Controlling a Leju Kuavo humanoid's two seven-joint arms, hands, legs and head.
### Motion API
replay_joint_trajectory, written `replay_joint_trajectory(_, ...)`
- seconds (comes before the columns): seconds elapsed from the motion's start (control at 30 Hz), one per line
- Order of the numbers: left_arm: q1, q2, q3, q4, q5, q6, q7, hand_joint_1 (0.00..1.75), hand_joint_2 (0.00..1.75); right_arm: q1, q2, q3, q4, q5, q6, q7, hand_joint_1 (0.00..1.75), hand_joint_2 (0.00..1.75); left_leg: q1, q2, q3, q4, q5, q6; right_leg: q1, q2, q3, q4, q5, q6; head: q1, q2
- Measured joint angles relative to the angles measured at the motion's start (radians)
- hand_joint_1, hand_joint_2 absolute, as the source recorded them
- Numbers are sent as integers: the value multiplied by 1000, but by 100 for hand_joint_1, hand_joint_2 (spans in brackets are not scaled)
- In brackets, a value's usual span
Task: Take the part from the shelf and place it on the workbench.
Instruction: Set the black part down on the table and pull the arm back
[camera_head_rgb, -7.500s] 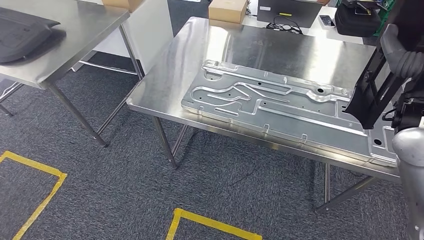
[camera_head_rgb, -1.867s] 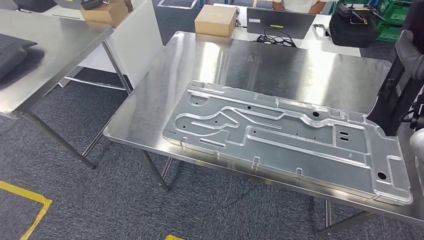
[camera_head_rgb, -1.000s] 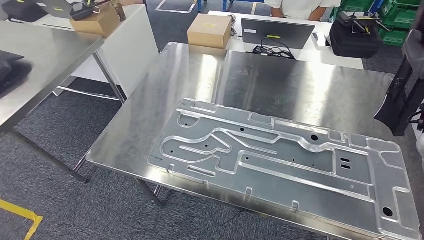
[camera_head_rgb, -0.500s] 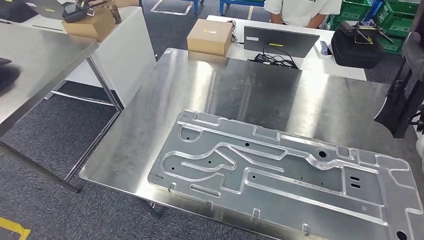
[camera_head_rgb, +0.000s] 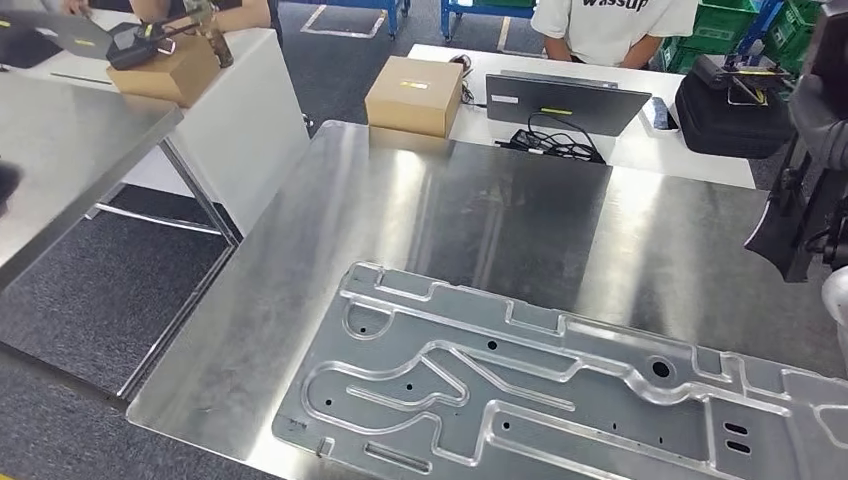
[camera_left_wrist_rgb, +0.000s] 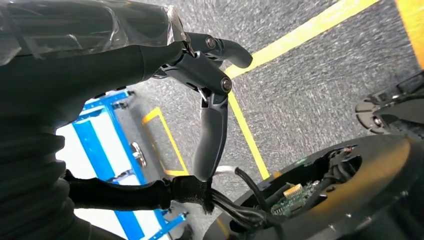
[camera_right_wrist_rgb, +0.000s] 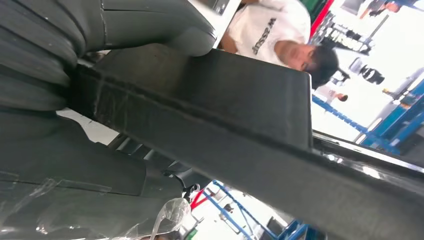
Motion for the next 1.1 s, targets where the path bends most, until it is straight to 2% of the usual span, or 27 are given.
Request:
replay_joint_trajectory(0.03, -1, 1, 0, 0, 0, 1, -3, 0, 175, -1, -1, 0, -1, 1, 1, 0, 175, 175, 3, 1, -28, 52, -18, -7, 1, 0, 6, 0, -4, -6, -1, 0)
replay_joint_trajectory(0.1, -1, 1, 0, 0, -2, 4, -15, 0, 175, -1, 0, 0, -1, 2, 4, 0, 175, 175, 11, 3, -114, 197, -79, -21, 6, 0, 14, 1, -16, -13, -1, 0)
replay_joint_trajectory(0.13, -1, 1, 0, 0, -5, 7, -25, 0, 175, 2, 1, 1, -1, 4, 7, 0, 175, 175, 14, 3, -157, 257, -110, -24, 10, 1, 19, 1, -22, -13, -1, 0)
replay_joint_trajectory(0.17, -1, 1, 0, 0, -11, 12, -39, 0, 175, 4, 2, 1, -1, 6, 9, 0, 175, 175, 15, 3, -187, 285, -126, -24, 14, 2, 25, 2, -29, -12, -1, 0)
replay_joint_trajectory(0.2, -1, 1, -1, 0, -19, 17, -56, 0, 175, 7, 2, 1, -1, 8, 12, 1, 175, 175, 14, 3, -201, 275, -118, -19, 18, 3, 33, 2, -36, -10, -1, 0)
replay_joint_trajectory(0.23, 0, 1, -3, 0, -27, 22, -74, 0, 175, 9, 2, 1, -2, 10, 14, 1, 175, 175, 12, 3, -199, 231, -83, -11, 23, 4, 42, 2, -42, -9, -1, 0)
replay_joint_trajectory(0.3, 2, 2, -9, 0, -37, 22, -106, 0, 175, 10, 1, 1, -2, 13, 21, 1, 175, 175, -1, 6, -166, 85, 32, 17, 29, 4, 59, 1, -52, -8, -1, 0)
replay_joint_trajectory(0.33, 2, 2, -12, 0, -36, 17, -116, 0, 175, 11, 1, 1, -2, 16, 26, 0, 175, 175, -9, 9, -152, 27, 74, 31, 30, 3, 64, -1, -55, -8, -1, 0)
replay_joint_trajectory(0.37, 2, 3, -15, 0, -31, 10, -123, 0, 175, 12, 1, 1, -2, 22, 33, -1, 175, 175, -15, 11, -142, -10, 100, 42, 29, 2, 67, -3, -58, -7, -1, 0)
replay_joint_trajectory(0.4, 2, 3, -16, 0, -23, 2, -126, 0, 175, 15, 0, 2, -1, 28, 40, -2, 175, 175, -19, 12, -140, -23, 107, 47, 30, 2, 68, -2, -61, -7, -1, 0)
replay_joint_trajectory(0.53, 1, 1, -16, 0, -6, -27, -136, 0, 175, 35, 3, 14, 3, 52, 68, -14, 175, 175, -19, 12, -139, -28, 112, 26, 28, 1, 64, 2, -67, -15, -1, 0)
replay_joint_trajectory(1.1, -3, -7, -17, 0, -8, -44, -129, 0, 175, 71, 26, 35, 31, -2, 87, -64, 175, 175, -20, 12, -142, -33, 111, 29, 27, 1, 59, -1, -68, -13, -2, 0)
